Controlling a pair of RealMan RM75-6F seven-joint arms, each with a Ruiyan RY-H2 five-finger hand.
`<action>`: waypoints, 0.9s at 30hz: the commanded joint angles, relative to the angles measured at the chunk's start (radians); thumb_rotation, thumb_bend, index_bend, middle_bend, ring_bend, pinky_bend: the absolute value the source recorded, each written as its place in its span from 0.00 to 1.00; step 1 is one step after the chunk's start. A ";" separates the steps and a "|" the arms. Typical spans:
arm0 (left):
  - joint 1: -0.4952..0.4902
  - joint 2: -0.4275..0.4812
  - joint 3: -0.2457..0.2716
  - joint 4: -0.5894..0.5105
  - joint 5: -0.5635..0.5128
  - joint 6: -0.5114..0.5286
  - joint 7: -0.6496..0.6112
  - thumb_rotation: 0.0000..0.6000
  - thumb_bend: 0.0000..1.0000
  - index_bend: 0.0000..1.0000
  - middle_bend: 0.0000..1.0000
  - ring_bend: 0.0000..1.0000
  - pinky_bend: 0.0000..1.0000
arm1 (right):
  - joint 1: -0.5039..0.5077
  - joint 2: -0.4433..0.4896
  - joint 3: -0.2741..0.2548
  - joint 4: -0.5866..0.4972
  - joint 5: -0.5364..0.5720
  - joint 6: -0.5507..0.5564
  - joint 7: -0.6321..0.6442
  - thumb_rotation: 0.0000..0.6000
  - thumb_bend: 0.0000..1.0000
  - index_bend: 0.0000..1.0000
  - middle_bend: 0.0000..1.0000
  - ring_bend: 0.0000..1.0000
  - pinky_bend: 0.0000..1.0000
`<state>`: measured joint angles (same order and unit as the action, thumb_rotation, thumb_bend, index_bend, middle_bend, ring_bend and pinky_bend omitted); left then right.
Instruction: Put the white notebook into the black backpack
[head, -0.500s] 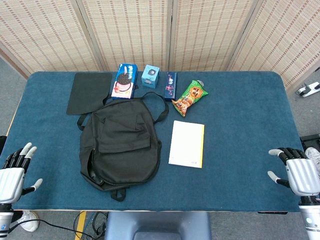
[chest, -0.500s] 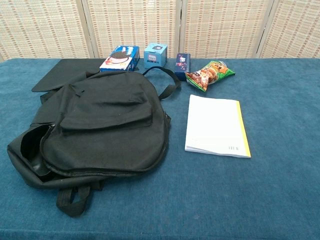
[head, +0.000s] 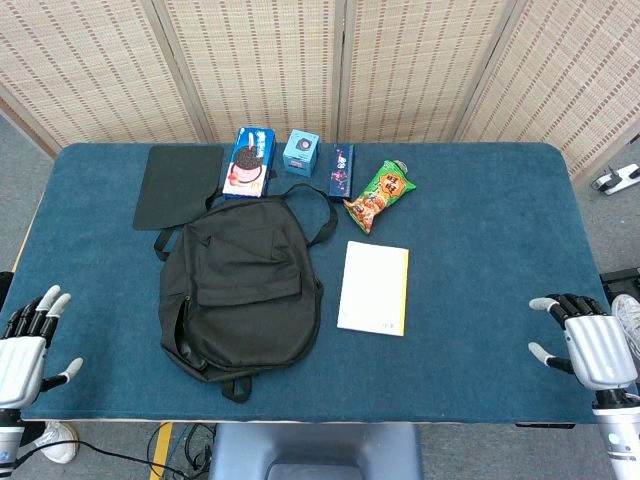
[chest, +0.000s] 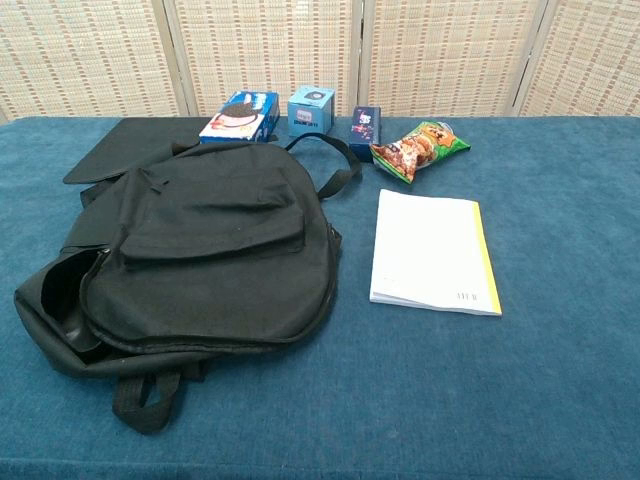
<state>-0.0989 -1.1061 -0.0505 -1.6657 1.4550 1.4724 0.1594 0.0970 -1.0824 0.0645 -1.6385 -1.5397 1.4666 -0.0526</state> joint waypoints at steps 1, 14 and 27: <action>0.000 0.000 -0.001 -0.001 0.002 0.002 0.000 1.00 0.22 0.04 0.00 0.06 0.09 | 0.006 0.001 -0.001 0.001 -0.008 -0.005 0.001 1.00 0.12 0.35 0.35 0.28 0.28; 0.001 0.000 0.000 -0.001 0.012 0.009 -0.010 1.00 0.22 0.04 0.00 0.06 0.09 | 0.100 0.007 -0.012 0.005 -0.092 -0.106 -0.016 1.00 0.08 0.35 0.34 0.28 0.28; 0.009 0.007 0.005 -0.012 0.019 0.021 -0.008 1.00 0.22 0.04 0.00 0.06 0.09 | 0.304 -0.155 -0.010 0.141 -0.163 -0.324 -0.029 1.00 0.05 0.35 0.31 0.22 0.25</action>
<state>-0.0902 -1.0996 -0.0460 -1.6776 1.4738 1.4929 0.1511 0.3751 -1.2024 0.0554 -1.5299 -1.6888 1.1713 -0.0803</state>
